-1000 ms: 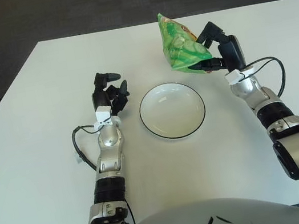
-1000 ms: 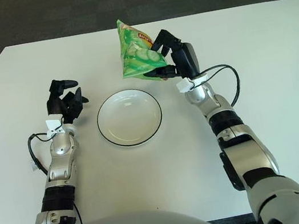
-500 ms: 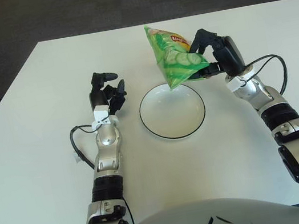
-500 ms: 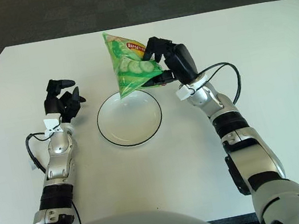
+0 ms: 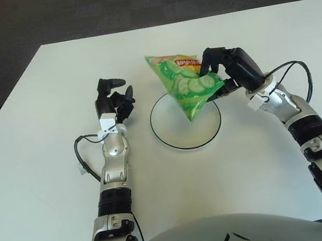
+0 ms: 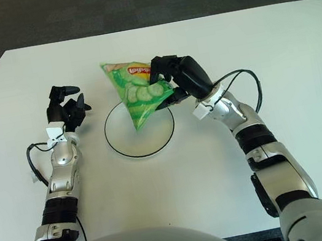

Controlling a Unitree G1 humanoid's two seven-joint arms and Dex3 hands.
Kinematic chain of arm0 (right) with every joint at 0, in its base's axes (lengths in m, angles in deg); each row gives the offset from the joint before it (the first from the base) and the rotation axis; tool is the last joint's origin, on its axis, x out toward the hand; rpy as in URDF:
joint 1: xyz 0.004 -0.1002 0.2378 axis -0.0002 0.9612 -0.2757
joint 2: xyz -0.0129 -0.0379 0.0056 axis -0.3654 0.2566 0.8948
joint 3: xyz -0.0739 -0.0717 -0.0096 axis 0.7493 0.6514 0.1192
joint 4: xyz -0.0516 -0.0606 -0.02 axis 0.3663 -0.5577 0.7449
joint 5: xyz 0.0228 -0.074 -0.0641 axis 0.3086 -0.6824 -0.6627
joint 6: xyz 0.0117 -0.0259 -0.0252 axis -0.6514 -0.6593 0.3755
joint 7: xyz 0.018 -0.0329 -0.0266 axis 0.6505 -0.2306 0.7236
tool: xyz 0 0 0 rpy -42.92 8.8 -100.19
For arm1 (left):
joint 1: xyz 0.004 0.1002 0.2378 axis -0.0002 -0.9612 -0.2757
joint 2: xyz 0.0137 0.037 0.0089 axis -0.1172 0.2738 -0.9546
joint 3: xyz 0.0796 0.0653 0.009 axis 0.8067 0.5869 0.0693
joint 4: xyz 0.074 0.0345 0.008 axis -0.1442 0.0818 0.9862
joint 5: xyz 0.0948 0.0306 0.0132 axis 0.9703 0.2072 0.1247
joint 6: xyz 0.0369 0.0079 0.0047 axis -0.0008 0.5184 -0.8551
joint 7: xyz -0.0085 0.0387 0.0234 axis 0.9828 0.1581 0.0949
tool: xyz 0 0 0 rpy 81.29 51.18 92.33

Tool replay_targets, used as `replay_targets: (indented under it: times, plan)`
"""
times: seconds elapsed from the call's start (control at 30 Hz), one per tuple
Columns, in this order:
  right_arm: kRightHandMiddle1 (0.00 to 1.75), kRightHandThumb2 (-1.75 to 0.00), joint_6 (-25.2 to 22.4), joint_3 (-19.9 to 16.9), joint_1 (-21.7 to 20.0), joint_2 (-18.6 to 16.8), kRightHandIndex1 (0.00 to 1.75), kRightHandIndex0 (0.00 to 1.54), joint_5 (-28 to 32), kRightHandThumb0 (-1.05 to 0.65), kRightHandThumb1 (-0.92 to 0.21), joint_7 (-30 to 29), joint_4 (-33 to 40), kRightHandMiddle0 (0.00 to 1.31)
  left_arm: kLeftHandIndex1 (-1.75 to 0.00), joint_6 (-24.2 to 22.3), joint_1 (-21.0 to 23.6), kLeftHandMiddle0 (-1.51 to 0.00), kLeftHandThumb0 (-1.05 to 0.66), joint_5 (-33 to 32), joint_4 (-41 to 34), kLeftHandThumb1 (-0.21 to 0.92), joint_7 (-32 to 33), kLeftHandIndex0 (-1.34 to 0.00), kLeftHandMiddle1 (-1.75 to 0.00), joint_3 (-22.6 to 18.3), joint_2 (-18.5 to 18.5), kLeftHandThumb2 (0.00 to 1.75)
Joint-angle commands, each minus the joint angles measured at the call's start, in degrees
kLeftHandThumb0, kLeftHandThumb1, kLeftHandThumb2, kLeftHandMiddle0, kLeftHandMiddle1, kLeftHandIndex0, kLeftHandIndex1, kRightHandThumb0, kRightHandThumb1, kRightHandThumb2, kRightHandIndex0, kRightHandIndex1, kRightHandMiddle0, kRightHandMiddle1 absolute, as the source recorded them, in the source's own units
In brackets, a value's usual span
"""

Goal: Put the snack into the plate.

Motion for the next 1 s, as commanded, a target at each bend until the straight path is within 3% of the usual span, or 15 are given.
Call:
replay_targets:
  times: [0.0,0.33,0.5,0.57,0.67,0.73,0.83,0.97]
  plan:
    - [1.75,-0.15,1.27,0.12,0.7,-0.16,1.75,0.93,3.01,-0.08,-0.92,2.16,2.15,0.7,-1.54,0.73,0.87,-0.93,-0.36,-0.08,0.64,0.92,-0.17,-0.41,-1.41,-0.18,-0.61,0.32]
    - [1.75,-0.17,2.72,1.21,2.31,-0.17,1.75,0.93,8.31,-0.03,-0.92,9.12,3.63,0.67,-1.53,0.65,0.9,-0.94,-0.36,0.04,0.59,0.92,-0.03,-0.41,-1.41,-0.02,-0.64,0.32]
    - [1.75,-0.2,0.4,-0.98,3.28,0.21,1.75,0.83,2.76,-0.04,-0.92,8.66,5.75,0.59,-1.53,0.73,0.95,-0.94,-0.36,0.25,0.77,0.92,0.12,-0.41,-1.41,0.03,-0.75,0.32]
    - [1.69,-0.3,-1.13,-1.51,3.75,0.68,1.75,0.7,0.59,-0.19,-0.91,8.57,6.65,0.47,-1.53,0.74,1.04,-0.94,-0.36,0.32,0.88,0.92,0.18,-0.41,-1.41,0.04,-0.77,0.32]
    - [1.44,-0.45,-3.37,-1.66,4.48,1.15,1.65,0.55,-0.07,-0.06,-0.83,9.77,7.92,0.41,-1.53,0.78,1.11,-0.94,-0.36,0.35,1.0,0.92,0.22,-0.41,-1.41,0.03,-0.82,0.32]
    - [1.37,-0.32,-4.86,-1.58,5.19,1.73,1.5,0.52,0.56,-0.03,-0.88,11.12,8.99,0.43,-1.53,0.85,1.16,-0.94,-0.36,0.35,1.13,0.92,0.24,-0.41,-1.41,-0.02,-0.88,0.32]
    - [1.36,-0.26,-5.76,-1.58,5.65,2.1,1.41,0.5,1.23,-0.02,-0.9,11.91,9.96,0.46,-1.53,0.97,1.31,-0.94,-0.36,0.35,1.42,0.92,0.28,-0.41,-1.41,-0.11,-0.99,0.32]
    - [0.74,-0.18,-5.98,-1.46,5.57,2.21,1.34,0.57,2.37,0.26,-0.92,12.88,10.67,0.47,-1.53,1.2,1.5,-0.94,-0.36,0.41,1.83,0.92,0.38,-0.41,-1.41,-0.21,-1.2,0.32]
